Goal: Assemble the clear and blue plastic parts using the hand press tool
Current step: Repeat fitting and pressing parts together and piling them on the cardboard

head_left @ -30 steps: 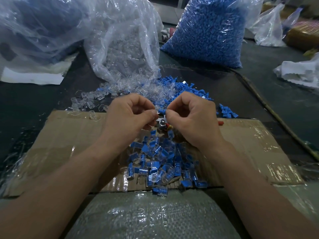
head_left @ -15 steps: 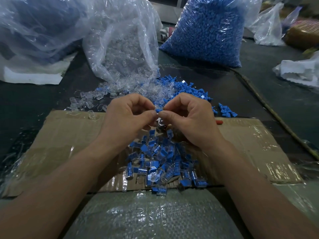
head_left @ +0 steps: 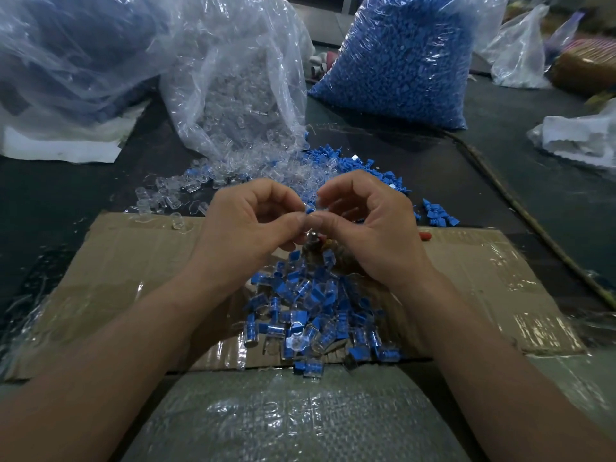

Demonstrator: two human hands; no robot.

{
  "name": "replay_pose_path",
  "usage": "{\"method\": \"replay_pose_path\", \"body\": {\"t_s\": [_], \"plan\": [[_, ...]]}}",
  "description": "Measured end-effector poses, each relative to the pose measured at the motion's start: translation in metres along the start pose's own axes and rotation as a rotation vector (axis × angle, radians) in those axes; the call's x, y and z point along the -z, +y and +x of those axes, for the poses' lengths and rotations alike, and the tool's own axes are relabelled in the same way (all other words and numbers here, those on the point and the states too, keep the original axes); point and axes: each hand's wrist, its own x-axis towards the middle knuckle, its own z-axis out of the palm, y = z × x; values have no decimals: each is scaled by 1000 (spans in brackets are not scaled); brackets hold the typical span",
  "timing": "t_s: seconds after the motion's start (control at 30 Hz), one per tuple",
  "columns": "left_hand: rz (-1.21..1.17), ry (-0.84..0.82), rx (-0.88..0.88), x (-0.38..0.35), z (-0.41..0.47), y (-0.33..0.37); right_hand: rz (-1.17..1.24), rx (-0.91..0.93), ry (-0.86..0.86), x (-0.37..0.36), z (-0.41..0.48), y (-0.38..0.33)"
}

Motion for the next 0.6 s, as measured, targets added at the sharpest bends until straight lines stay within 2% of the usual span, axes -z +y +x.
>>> {"method": "replay_pose_path", "body": {"t_s": [0.33,0.6], "plan": [[-189,5,162,3,5,-2,176,52,-131,-2,-2,4],[-371,-88,244,7,7,0,121,133,-4,-2,-2,8]]}}
